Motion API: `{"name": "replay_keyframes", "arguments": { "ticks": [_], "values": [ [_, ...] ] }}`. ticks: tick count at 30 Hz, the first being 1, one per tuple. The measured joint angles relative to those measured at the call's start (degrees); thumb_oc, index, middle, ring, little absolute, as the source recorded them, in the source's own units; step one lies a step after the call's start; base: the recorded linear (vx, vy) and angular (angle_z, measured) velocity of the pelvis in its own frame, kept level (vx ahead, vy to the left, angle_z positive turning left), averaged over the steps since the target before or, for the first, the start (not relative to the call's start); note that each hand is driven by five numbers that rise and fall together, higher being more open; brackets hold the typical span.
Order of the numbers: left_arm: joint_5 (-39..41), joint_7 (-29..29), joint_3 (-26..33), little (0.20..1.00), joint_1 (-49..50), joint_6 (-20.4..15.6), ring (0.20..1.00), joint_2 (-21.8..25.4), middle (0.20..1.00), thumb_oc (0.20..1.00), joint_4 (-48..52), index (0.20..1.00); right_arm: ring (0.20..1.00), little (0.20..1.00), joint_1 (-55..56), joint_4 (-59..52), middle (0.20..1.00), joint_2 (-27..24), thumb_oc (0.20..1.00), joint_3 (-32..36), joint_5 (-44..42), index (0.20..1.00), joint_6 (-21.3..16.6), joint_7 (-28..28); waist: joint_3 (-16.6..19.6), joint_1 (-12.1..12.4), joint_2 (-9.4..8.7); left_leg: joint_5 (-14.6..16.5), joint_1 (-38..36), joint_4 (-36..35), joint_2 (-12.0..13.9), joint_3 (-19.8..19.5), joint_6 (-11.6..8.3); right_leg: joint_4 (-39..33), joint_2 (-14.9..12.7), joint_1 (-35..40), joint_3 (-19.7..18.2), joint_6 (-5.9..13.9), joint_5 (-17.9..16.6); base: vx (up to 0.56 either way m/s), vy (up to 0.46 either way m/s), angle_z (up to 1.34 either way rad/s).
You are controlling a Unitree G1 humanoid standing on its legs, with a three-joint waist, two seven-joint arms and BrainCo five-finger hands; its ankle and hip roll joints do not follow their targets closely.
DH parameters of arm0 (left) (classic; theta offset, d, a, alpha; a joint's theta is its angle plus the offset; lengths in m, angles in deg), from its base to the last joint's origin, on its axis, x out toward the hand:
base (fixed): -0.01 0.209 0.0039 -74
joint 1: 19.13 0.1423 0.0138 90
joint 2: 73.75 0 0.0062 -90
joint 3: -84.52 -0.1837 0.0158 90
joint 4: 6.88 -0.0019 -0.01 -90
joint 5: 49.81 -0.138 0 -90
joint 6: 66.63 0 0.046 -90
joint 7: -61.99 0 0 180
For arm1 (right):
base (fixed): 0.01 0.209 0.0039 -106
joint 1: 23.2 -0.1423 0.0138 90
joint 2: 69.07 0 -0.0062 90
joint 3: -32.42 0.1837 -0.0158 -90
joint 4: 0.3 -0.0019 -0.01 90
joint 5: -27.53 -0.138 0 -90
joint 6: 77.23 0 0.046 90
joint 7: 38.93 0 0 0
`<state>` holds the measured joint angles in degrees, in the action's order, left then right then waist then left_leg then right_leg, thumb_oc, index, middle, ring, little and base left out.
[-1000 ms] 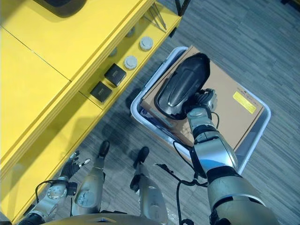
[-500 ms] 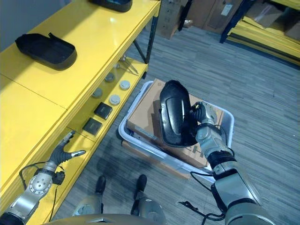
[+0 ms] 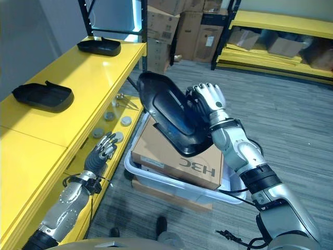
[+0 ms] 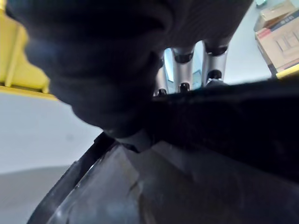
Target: Move parts from the plastic box to the shelf.
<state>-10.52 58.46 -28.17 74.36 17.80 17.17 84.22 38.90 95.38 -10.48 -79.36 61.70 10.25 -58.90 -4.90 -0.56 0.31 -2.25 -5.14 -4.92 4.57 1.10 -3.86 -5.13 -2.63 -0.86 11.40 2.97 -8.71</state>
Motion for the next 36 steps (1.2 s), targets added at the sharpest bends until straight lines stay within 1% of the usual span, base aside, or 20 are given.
{"name": "replay_keyframes", "arguments": {
  "ticks": [3,5,7,11,15,21,22,28,32,34,35,36],
  "values": [
    [6.26,-0.06,-0.98,1.000,-0.21,0.79,1.000,-1.19,1.000,1.000,-0.12,1.000,0.200,0.200,1.06,-2.55,0.200,1.37,0.200,0.11,-0.04,0.200,0.06,-0.04,1.43,-0.66,0.33,0.09,-0.23,0.00,0.06,0.37,0.06,0.00,0.07,0.04,-0.27,0.00,-0.01,0.00,-0.006,-0.07],
    [9.22,-0.05,-1.27,1.000,-0.67,1.30,1.000,-1.31,1.000,1.000,-0.12,1.000,0.200,0.200,1.30,-3.28,0.200,3.55,0.200,0.15,-0.11,0.200,-0.04,-0.10,1.50,-0.88,0.46,0.16,-1.09,0.00,0.09,0.46,0.12,0.00,0.14,0.83,-0.44,-0.01,0.01,0.00,-0.001,-0.04],
    [10.49,-0.07,-1.22,1.000,-0.73,1.41,1.000,-1.39,1.000,1.000,-0.12,1.000,0.200,0.200,2.96,-5.62,0.200,5.16,0.200,0.16,-0.31,0.200,-0.40,-0.09,2.12,-0.66,0.58,0.24,-1.12,-0.01,0.10,0.49,0.10,0.00,0.14,0.88,-0.46,-0.18,0.13,0.00,0.000,0.00],
    [12.31,-1.16,-1.24,1.000,-0.73,1.41,1.000,-1.51,1.000,1.000,-0.12,1.000,0.200,0.200,3.53,-9.53,0.200,8.46,0.200,0.01,-0.67,0.200,-1.21,-0.05,2.15,-0.27,0.57,0.18,-1.09,0.00,0.06,0.52,0.14,0.00,0.10,0.82,-0.52,-0.38,0.24,0.00,0.000,0.00],
    [13.54,-1.24,-1.48,1.000,-0.94,1.41,1.000,-1.73,1.000,1.000,-0.11,1.000,0.200,0.200,3.53,-9.91,0.200,10.58,0.200,-1.36,-1.25,0.200,-2.32,0.05,2.35,0.56,0.29,0.15,-1.06,0.00,0.02,0.48,0.15,0.00,0.07,0.83,-0.48,-0.29,0.18,0.00,0.000,0.00],
    [13.48,-1.30,-2.22,1.000,-3.96,1.38,1.000,-1.10,1.000,1.000,0.55,1.000,0.200,0.200,3.52,-9.63,0.200,11.39,0.200,-6.48,-2.99,0.200,-2.60,2.69,2.60,1.12,-0.27,0.16,-0.98,0.00,-0.05,0.31,0.15,0.00,-0.02,0.91,-0.18,0.03,-0.03,-0.01,0.005,0.01],
    [13.47,-1.30,-2.20,1.000,-5.00,1.20,1.000,-1.17,1.000,1.000,0.55,1.000,0.200,0.200,3.52,-9.64,0.200,11.52,0.200,-6.94,-3.34,0.200,-3.55,3.64,2.61,1.20,-0.30,0.16,-0.99,0.00,-0.08,0.24,0.15,0.00,-0.07,0.98,-0.07,0.04,-0.02,-0.02,0.006,0.03],
    [13.47,-1.31,-2.18,1.000,-6.88,0.74,1.000,-1.13,1.000,1.000,0.65,1.000,0.200,0.200,3.51,-9.64,0.200,11.57,0.200,-7.22,-3.49,0.200,-3.56,4.91,2.50,1.47,-0.82,0.14,-0.94,0.00,-0.07,-0.15,0.13,0.00,-0.08,1.08,0.26,0.04,0.04,-0.01,0.004,0.02],
    [13.12,-1.37,-2.16,1.000,-6.91,0.58,1.000,-0.92,1.000,1.000,0.64,1.000,0.200,0.200,3.51,-9.65,0.200,11.93,0.200,-7.28,-3.62,0.200,-3.57,6.06,2.44,1.47,-1.65,0.13,-0.88,0.00,-0.07,-0.32,0.12,0.00,-0.08,1.07,0.34,-0.08,0.13,0.00,0.000,0.00],
    [12.02,-1.60,-2.17,0.529,-6.91,0.58,0.529,-0.46,0.529,0.529,0.64,0.529,0.200,0.200,3.51,-9.65,0.200,12.38,0.200,-7.31,-4.69,0.200,-3.83,6.95,2.43,1.46,-1.87,0.14,-0.87,0.00,-0.06,-0.33,0.12,0.00,-0.08,1.06,0.35,-0.12,0.16,0.00,0.000,0.00],
    [11.29,-1.61,-2.17,0.200,-6.91,0.59,0.200,-0.24,0.200,0.200,0.64,0.200,0.200,0.200,3.51,-9.66,0.200,12.49,0.200,-7.31,-4.98,0.200,-4.00,7.14,2.44,1.48,-1.90,0.14,-0.86,0.00,-0.08,-0.33,0.12,0.00,-0.09,1.06,0.35,-0.11,0.17,0.00,0.000,0.00],
    [8.49,-2.26,-2.17,0.200,-6.98,0.60,0.200,0.97,0.200,0.200,0.64,0.200,0.200,0.200,3.52,-9.79,0.200,13.85,0.200,-7.30,-7.17,0.200,-4.05,7.51,2.44,1.38,-1.92,0.15,-0.87,0.00,-0.08,-0.34,0.13,0.00,-0.08,1.04,0.33,-0.10,0.18,0.00,0.000,0.00]
  ]
}}
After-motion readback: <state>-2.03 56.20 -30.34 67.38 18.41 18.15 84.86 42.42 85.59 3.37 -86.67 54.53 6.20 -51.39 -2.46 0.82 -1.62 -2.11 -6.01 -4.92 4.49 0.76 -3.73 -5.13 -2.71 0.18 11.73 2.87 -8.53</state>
